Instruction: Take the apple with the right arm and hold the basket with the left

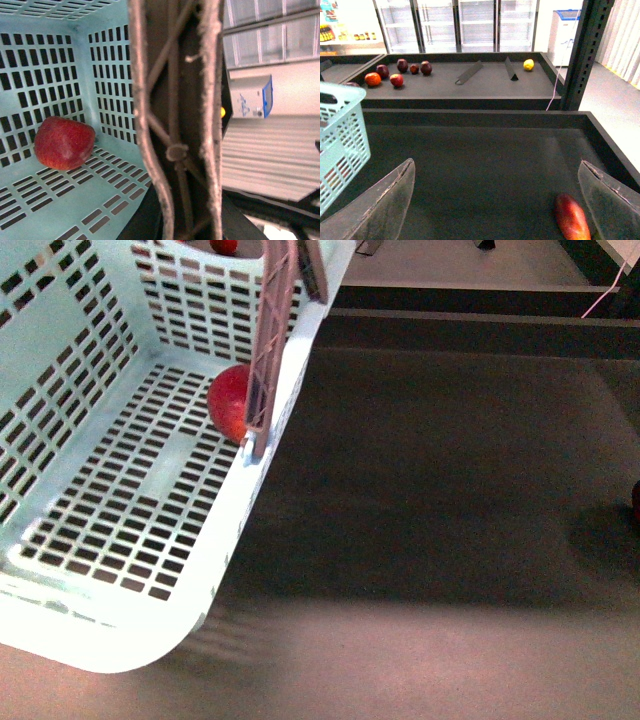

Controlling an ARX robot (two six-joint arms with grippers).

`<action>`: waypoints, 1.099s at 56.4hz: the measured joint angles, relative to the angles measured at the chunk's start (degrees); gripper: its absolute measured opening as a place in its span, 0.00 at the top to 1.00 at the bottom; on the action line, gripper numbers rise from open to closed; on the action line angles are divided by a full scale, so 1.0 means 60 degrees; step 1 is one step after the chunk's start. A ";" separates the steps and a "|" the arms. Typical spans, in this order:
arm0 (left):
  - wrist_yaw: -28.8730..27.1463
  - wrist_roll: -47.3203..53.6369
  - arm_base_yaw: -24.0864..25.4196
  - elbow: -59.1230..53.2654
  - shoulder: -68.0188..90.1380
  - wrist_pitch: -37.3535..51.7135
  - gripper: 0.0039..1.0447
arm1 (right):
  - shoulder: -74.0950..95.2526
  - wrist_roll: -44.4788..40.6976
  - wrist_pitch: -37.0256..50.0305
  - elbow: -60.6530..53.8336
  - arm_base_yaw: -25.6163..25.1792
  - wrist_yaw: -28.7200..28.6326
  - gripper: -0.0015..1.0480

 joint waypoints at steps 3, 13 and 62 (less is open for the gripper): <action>0.0204 -0.0280 0.0277 -0.0375 0.0007 0.0040 0.94 | 0.0000 0.0000 0.0000 0.0000 0.0000 0.0004 0.09; 0.0729 -0.0652 0.0783 -0.0947 0.0299 0.0561 0.94 | 0.0000 0.0000 0.0000 0.0000 0.0000 0.0004 0.09; 0.1840 0.0015 0.1887 -0.1337 0.1355 0.0685 0.63 | -0.0004 0.0000 0.0000 0.0000 0.0000 0.0004 0.09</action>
